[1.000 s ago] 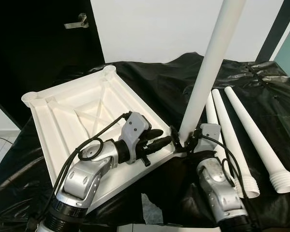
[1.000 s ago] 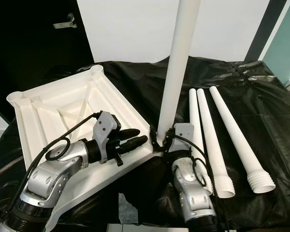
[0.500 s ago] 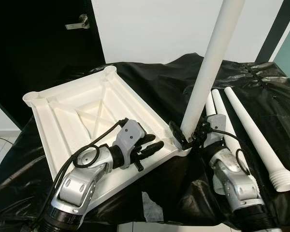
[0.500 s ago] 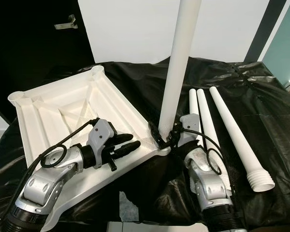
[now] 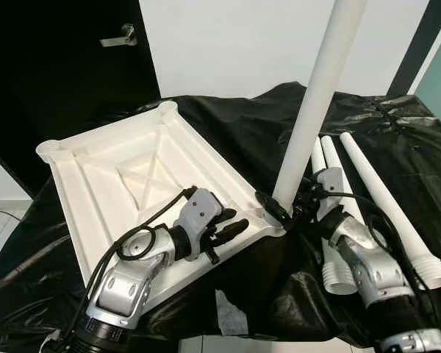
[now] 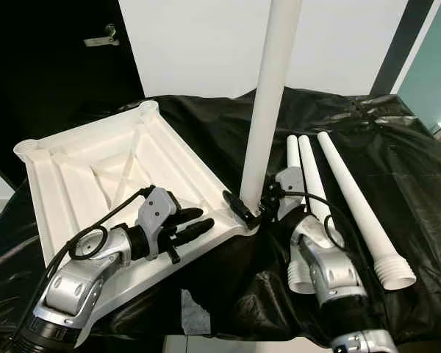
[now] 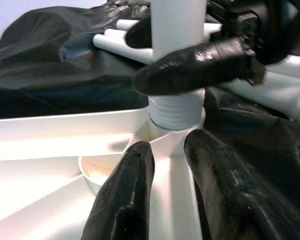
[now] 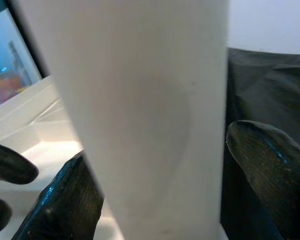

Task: Building children table

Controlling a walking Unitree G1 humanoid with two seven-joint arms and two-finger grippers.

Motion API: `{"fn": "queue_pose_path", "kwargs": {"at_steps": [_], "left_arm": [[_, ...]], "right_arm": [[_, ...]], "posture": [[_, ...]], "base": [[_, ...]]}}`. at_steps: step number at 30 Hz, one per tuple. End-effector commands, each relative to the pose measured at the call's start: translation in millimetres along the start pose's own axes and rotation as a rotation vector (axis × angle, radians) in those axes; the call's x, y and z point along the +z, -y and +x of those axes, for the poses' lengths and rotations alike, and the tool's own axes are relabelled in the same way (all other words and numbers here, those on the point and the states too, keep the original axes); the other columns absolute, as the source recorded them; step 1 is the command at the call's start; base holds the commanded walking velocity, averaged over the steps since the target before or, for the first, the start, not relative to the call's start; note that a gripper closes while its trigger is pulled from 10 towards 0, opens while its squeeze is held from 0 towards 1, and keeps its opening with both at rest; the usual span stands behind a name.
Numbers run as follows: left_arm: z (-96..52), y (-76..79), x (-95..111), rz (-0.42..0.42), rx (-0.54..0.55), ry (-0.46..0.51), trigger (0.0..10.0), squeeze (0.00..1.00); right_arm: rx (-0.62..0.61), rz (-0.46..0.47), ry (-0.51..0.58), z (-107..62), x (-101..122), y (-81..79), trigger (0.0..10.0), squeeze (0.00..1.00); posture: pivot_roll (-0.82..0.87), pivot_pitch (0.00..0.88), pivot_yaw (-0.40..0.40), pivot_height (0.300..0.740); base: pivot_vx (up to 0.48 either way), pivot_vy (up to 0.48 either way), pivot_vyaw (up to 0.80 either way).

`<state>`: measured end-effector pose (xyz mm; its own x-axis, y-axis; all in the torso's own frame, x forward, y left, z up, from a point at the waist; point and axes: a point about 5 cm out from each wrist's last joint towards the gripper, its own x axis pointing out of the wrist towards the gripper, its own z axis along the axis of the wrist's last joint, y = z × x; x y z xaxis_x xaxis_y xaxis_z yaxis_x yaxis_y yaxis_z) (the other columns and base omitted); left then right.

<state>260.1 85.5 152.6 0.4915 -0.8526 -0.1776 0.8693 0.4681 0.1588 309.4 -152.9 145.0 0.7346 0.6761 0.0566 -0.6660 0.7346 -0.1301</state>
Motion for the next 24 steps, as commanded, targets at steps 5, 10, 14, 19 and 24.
{"fn": "queue_pose_path", "kwargs": {"at_steps": [5, 10, 14, 19, 24], "left_arm": [[-1.5, 0.5, -13.0, -0.092, 0.092, -0.007, 10.0, 1.0], [-1.9, 3.9, -9.7, -0.048, 0.076, 0.008, 10.0, 0.0], [-0.6, 6.6, -6.9, -0.028, 0.068, 0.029, 10.0, 0.0], [1.7, 6.4, -8.7, 0.002, 0.083, 0.016, 10.0, 0.0], [2.6, 6.3, -8.5, 0.008, 0.089, 0.02, 10.0, 0.0]], "right_arm": [[0.086, -0.014, -0.041, 3.4, -4.9, 6.7, 4.6, 0.0], [0.101, -0.023, -0.057, 5.3, -6.6, 10.8, 0.0, 0.0], [0.113, -0.019, -0.064, 7.1, -9.1, 13.9, 0.0, 0.0], [0.101, -0.011, -0.079, 7.8, -14.3, 16.4, 0.0, 0.0], [0.071, -0.005, -0.093, 7.6, -18.9, 17.0, 7.5, 0.0]], "posture": [[0.01, 0.0, 0.005, 0.74], [0.02, 0.0, 0.001, 0.74], [0.02, 0.0, -0.007, 0.74], [0.03, 0.0, -0.011, 0.74], [0.03, 0.0, -0.013, 0.74]], "base": [[0.0, 0.0, 0.0], [0.0, 0.0, 0.0], [0.0, 0.0, 0.0], [0.0, 0.0, 0.0], [0.0, 0.0, 0.0]]}}
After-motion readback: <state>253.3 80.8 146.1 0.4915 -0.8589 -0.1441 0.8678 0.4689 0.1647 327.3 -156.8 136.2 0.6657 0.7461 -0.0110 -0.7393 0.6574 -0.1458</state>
